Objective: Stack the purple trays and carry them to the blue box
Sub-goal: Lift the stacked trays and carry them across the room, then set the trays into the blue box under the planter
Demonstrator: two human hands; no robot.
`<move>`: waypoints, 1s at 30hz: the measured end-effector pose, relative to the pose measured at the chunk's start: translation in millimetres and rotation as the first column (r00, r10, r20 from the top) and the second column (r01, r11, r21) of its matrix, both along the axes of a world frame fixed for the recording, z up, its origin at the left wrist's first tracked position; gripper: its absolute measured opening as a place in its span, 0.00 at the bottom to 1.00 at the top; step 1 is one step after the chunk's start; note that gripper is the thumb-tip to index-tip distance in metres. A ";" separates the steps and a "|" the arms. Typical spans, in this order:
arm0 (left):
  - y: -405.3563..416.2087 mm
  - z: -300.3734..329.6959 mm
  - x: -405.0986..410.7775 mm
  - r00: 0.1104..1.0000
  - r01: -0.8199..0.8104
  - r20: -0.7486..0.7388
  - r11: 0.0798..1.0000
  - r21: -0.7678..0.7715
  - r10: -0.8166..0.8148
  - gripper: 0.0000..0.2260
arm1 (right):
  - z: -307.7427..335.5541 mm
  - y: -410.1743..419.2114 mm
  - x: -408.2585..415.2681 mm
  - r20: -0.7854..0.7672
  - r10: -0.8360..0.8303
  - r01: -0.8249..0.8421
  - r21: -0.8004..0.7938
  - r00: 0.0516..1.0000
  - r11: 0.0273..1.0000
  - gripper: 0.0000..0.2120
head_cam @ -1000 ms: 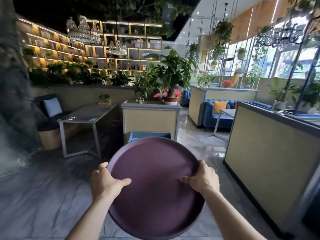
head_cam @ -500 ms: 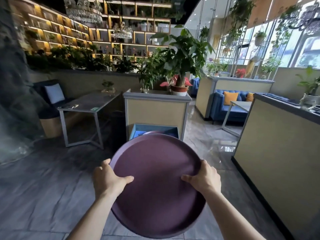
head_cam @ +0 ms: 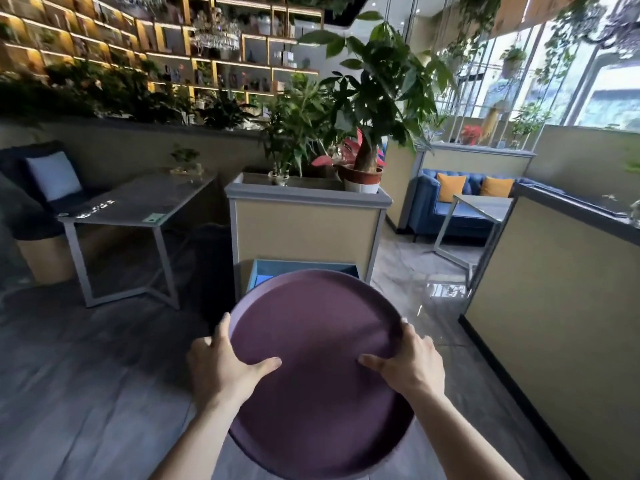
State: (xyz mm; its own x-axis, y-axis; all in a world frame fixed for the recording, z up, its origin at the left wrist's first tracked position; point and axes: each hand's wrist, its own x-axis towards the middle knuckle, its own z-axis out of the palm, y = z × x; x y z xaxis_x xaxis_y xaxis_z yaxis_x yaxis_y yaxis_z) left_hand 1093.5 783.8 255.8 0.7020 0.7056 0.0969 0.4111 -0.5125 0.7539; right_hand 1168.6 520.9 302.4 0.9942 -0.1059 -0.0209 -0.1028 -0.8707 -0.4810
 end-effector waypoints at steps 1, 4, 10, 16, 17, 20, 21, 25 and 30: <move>4.5 -2.4 9.9 1.000 0.001 -0.002 1.000 0.016 -0.001 0.58 | -1.3 6.0 8.8 -0.001 0.003 -0.003 -0.001 1.000 1.000 0.51; 18.0 -7.2 42.4 1.000 0.012 -0.018 1.000 0.029 -0.011 0.58 | -6.1 24.4 37.6 -0.013 0.002 -0.003 -0.014 1.000 1.000 0.54; 28.8 -19.3 76.0 0.998 0.046 -0.045 0.998 0.037 -0.044 0.57 | -18.6 38.4 72.1 -0.053 0.016 -0.019 -0.044 0.998 0.999 0.54; 60.4 -44.9 191.0 0.996 0.064 -0.065 0.996 0.057 -0.060 0.52 | -51.7 66.3 189.0 -0.123 0.042 -0.046 -0.026 0.992 0.999 0.50; 62.7 -51.4 207.0 0.997 0.050 -0.060 0.997 0.064 -0.046 0.52 | -58.5 67.5 206.1 -0.121 0.033 -0.036 -0.024 0.992 0.999 0.48; 71.1 -60.6 270.3 0.994 0.049 -0.102 0.997 0.058 -0.043 0.49 | -71.3 77.9 270.4 -0.163 0.050 -0.055 -0.028 0.985 0.998 0.42; 72.7 -65.7 287.5 0.993 0.044 -0.115 0.997 0.063 -0.036 0.49 | -75.9 79.4 288.9 -0.166 0.056 -0.062 -0.027 0.985 0.998 0.41; 72.7 -90.0 351.1 0.991 0.000 -0.132 0.995 0.098 0.013 0.47 | -98.8 82.0 360.9 -0.202 0.078 -0.083 -0.018 0.976 0.996 0.40; 71.8 -117.6 400.3 0.979 -0.007 -0.200 0.993 0.116 0.030 0.47 | -123.8 85.2 418.7 -0.239 0.088 -0.102 -0.047 0.967 0.994 0.43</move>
